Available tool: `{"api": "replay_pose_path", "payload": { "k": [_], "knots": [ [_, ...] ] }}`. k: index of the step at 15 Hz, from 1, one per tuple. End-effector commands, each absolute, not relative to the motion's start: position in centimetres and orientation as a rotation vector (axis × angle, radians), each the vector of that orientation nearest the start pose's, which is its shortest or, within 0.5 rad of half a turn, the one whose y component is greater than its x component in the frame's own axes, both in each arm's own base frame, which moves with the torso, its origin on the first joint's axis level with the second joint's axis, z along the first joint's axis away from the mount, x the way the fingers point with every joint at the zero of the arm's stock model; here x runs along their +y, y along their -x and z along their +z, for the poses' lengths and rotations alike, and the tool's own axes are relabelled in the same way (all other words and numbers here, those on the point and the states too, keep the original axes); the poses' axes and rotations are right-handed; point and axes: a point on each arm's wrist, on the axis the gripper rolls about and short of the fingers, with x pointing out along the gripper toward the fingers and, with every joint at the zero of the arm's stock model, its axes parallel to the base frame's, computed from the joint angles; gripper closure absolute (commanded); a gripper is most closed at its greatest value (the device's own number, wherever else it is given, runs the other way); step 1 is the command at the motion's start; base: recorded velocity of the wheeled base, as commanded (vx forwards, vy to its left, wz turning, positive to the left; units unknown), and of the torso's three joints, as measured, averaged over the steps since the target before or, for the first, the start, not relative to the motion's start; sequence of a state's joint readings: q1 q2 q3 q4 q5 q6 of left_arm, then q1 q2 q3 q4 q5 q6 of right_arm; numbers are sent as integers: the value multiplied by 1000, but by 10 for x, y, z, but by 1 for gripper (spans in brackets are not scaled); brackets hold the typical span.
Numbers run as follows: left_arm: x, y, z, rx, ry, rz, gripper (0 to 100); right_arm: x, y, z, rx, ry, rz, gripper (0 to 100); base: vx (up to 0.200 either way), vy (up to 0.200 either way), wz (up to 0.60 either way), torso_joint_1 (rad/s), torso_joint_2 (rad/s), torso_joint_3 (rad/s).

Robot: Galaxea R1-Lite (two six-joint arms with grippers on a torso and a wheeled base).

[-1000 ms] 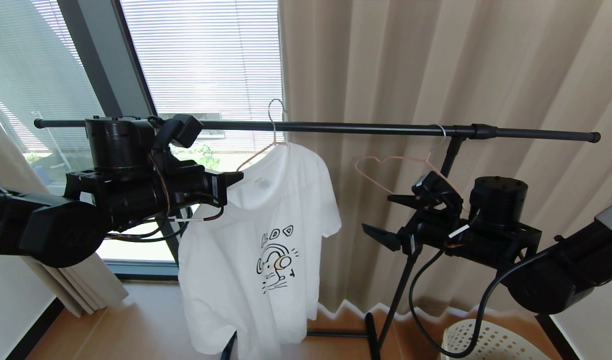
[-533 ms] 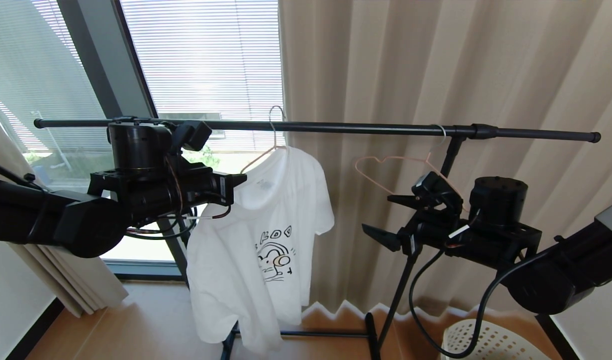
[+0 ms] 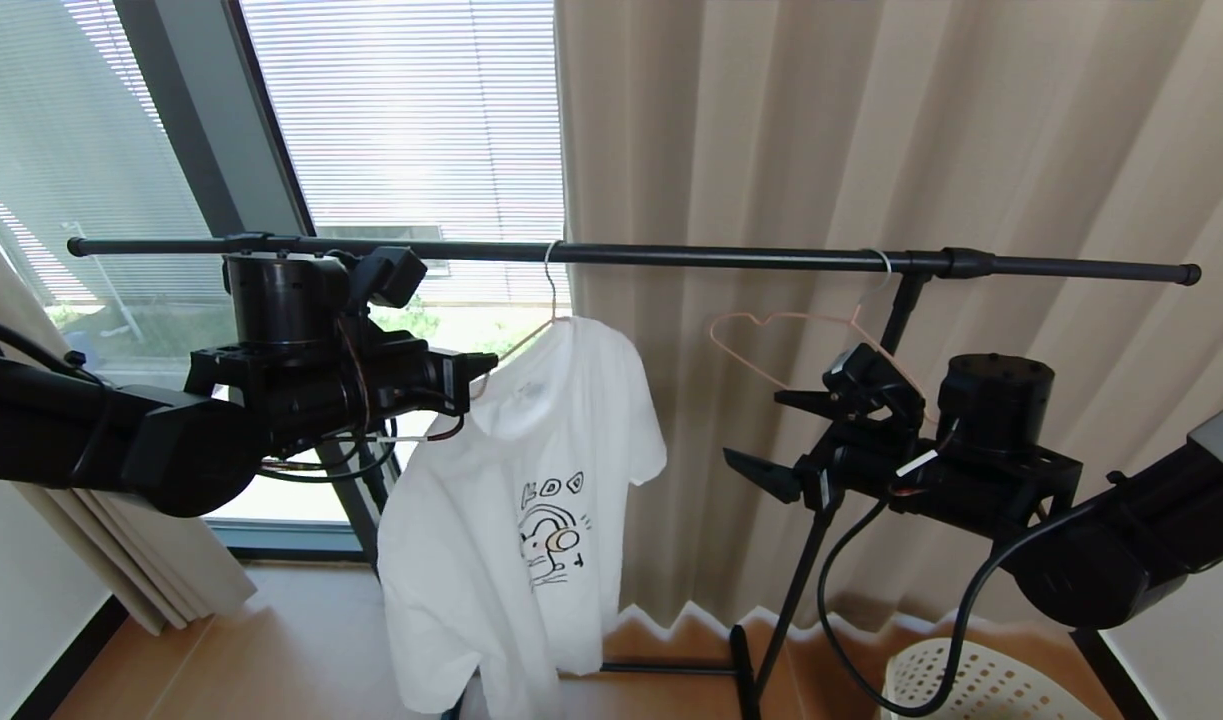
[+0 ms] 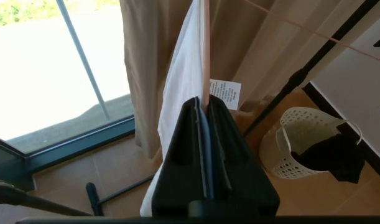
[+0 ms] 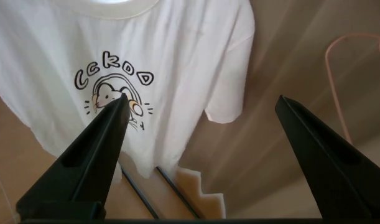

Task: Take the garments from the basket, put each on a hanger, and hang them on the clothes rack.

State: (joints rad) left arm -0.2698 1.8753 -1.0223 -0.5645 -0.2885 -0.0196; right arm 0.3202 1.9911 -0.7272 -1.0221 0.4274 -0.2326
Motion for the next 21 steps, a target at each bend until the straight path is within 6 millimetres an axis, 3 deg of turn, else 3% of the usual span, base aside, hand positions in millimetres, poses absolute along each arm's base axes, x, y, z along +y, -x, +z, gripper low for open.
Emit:
{"api": "replay_pose_path", "payload": {
  "k": [1, 6, 12, 16, 21],
  "knots": [
    [-102, -343, 175, 303, 21, -552, 0, 118, -324, 105, 161, 208, 770, 0, 0, 0, 0, 0, 0, 0],
    [-102, -340, 180, 287, 17, -556, 0, 118, -324, 106, 159, 209, 770, 0, 0, 0, 0, 0, 0, 0],
    [-94, -311, 192, 265, 14, -558, 0, 116, -319, 116, 135, 208, 766, 0, 0, 0, 0, 0, 0, 0],
    [-88, -269, 209, 181, 23, -578, 0, 108, -301, 133, 131, 223, 649, 0, 0, 0, 0, 0, 0, 0],
    [-71, -208, 210, 161, 22, -588, 0, 97, -247, 166, 200, 155, 645, 0, 0, 0, 0, 0, 0, 0]
  ]
}}
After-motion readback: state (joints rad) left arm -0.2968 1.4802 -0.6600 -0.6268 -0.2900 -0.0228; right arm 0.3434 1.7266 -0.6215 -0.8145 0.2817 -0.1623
